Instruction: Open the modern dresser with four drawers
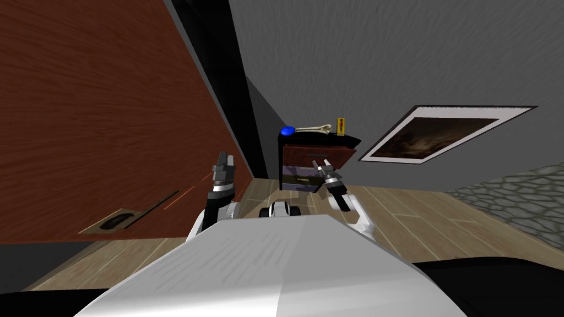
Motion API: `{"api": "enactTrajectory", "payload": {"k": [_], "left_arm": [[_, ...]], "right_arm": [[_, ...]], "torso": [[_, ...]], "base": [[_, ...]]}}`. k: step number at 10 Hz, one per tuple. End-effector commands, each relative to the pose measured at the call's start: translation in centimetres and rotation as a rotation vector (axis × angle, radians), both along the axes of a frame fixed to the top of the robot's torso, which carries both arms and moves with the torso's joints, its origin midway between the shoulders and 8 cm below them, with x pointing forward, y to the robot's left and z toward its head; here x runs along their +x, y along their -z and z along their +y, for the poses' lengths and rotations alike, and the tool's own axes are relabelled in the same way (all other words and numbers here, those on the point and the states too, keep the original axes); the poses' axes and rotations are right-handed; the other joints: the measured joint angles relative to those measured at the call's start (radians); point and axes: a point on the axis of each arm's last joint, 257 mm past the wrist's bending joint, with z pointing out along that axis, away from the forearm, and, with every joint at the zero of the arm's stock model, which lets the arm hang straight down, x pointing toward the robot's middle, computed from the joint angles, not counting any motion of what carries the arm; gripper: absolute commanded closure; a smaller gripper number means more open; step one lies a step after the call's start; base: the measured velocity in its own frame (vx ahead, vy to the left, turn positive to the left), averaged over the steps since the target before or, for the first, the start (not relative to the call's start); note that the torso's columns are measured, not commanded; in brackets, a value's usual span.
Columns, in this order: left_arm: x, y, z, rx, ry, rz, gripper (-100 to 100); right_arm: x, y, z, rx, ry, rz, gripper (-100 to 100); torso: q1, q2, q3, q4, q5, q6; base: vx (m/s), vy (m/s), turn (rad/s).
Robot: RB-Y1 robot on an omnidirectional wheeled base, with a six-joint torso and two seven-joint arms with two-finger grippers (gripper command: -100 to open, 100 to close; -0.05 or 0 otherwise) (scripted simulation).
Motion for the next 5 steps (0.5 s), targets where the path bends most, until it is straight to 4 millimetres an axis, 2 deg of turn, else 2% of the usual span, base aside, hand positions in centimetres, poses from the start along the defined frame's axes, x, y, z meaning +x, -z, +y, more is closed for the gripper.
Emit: {"api": "enactTrajectory", "payload": {"k": [1, 2, 4, 5], "left_arm": [[0.0, 0.0, 0.0, 0.0, 0.0, 0.0, 0], [0.0, 0.0, 0.0, 0.0, 0.0, 0.0, 0], [0.0, 0.0, 0.0, 0.0, 0.0, 0.0, 0], [0.0, 0.0, 0.0, 0.0, 0.0, 0.0, 0]], "right_arm": [[0.7, 1.2, -1.9, -0.17, 0.075, 0.03, -100], [0.7, 1.2, -1.9, -0.18, 0.078, 0.029, -100], [1.2, 2.3, -3.8, -0.329, 0.141, 0.059, -100], [1.2, 2.3, -3.8, -0.339, 0.144, 0.058, -100]], "torso": [[-0.001, 0.0, 0.0, 0.0, -0.001, 0.0], [0.0, -0.001, 0.0, 0.0, 0.0, 0.0], [-0.001, 0.001, 0.001, 0.0, -0.001, 0.0], [0.001, 0.0, 0.0, 0.0, 0.0, 0.0]], "base": [[0.065, 0.123, -0.047], [0.041, 0.095, -0.028], [0.045, 0.105, -0.041], [0.047, 0.1, -0.018]]}}
